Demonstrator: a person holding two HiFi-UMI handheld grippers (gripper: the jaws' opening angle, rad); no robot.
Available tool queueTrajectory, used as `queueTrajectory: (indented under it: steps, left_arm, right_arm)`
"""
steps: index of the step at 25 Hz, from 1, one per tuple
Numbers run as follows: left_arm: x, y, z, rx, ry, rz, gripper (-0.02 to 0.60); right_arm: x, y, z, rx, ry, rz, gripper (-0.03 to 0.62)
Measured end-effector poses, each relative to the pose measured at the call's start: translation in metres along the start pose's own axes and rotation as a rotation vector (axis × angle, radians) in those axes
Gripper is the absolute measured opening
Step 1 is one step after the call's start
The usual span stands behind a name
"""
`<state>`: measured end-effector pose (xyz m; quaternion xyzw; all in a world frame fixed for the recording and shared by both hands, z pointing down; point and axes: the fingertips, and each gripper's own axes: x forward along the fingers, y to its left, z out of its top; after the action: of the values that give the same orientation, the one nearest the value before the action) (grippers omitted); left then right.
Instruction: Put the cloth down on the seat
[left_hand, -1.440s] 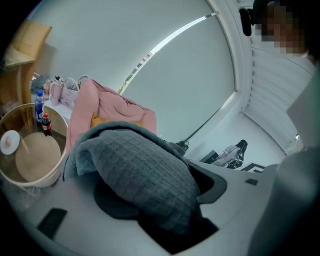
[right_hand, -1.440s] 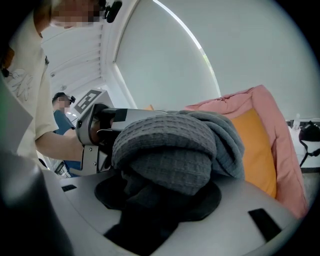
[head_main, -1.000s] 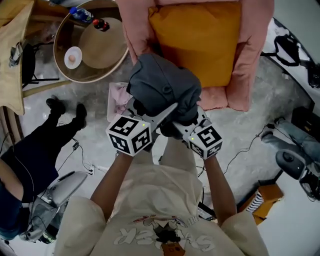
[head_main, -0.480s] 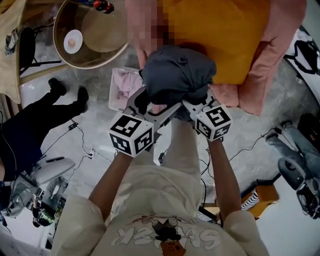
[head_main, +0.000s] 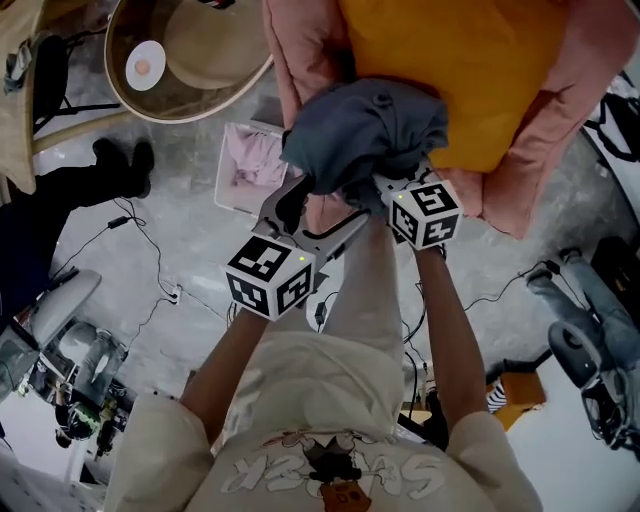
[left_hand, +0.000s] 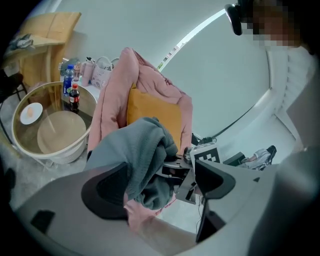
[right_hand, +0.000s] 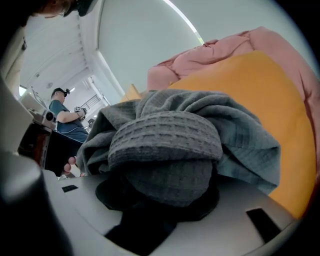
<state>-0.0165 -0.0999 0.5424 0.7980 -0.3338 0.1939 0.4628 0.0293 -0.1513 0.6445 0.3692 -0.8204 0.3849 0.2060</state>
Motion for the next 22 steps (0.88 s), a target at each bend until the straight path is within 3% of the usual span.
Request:
queueTrajectory:
  steps: [4,12,17,22]
  left_arm:
    - [0.002,0.002,-0.008,0.034,0.016,-0.013,0.419]
    - [0.006,0.016,-0.034,0.003,0.048,0.006,0.417]
    - [0.013,0.017,-0.043,0.012,0.048,0.030,0.370]
    - [0.006,0.032,-0.047,-0.028,0.054,0.068,0.333]
  right_arm:
    - [0.021,-0.012,-0.017,0.016,0.059,-0.010,0.230]
    - [0.052,-0.022,-0.051,0.041,0.130,0.006,0.229]
    - [0.059,-0.033,-0.066,0.024,0.147,0.018,0.222]
    - [0.069,-0.031,-0.071,0.025,0.153,0.008,0.221]
